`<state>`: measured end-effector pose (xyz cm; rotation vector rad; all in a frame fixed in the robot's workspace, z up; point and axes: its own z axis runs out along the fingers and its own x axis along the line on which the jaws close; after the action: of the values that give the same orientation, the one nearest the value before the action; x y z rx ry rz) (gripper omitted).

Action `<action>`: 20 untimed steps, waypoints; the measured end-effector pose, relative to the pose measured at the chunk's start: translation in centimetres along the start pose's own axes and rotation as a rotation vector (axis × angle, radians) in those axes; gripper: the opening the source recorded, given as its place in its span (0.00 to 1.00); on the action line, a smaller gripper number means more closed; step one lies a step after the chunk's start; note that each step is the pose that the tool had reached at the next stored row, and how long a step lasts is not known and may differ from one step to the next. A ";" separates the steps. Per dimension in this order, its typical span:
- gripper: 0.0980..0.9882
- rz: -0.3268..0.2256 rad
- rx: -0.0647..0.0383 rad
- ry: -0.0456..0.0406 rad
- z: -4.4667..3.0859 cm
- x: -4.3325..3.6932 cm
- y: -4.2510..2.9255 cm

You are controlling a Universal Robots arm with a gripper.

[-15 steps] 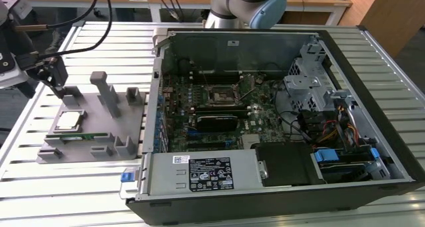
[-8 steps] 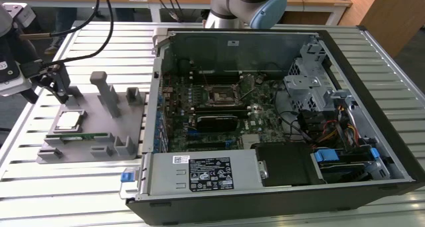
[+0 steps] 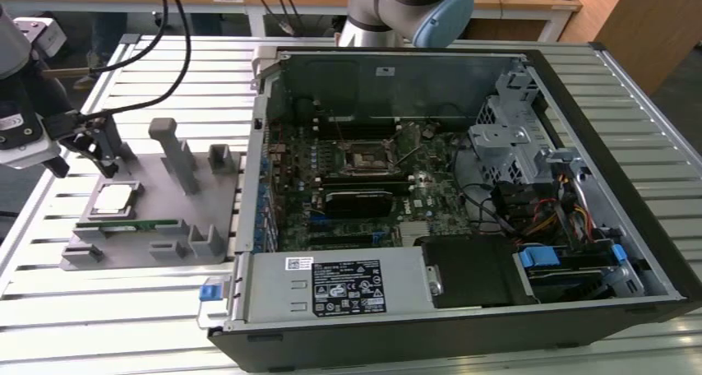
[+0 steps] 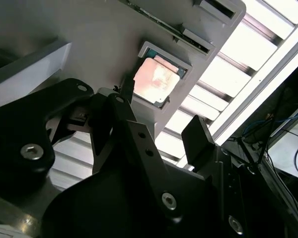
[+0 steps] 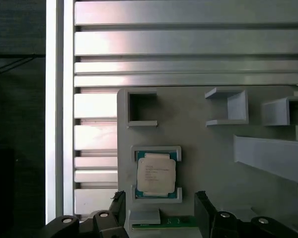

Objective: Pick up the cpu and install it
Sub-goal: 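Pick up the cpu and move it towards the insertion slot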

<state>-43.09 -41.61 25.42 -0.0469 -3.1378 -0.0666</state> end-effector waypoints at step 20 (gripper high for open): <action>0.63 0.000 0.000 -0.0001 3.66 0.00 0.32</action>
<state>-43.09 -41.13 21.78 -0.0468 -3.1379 -0.0667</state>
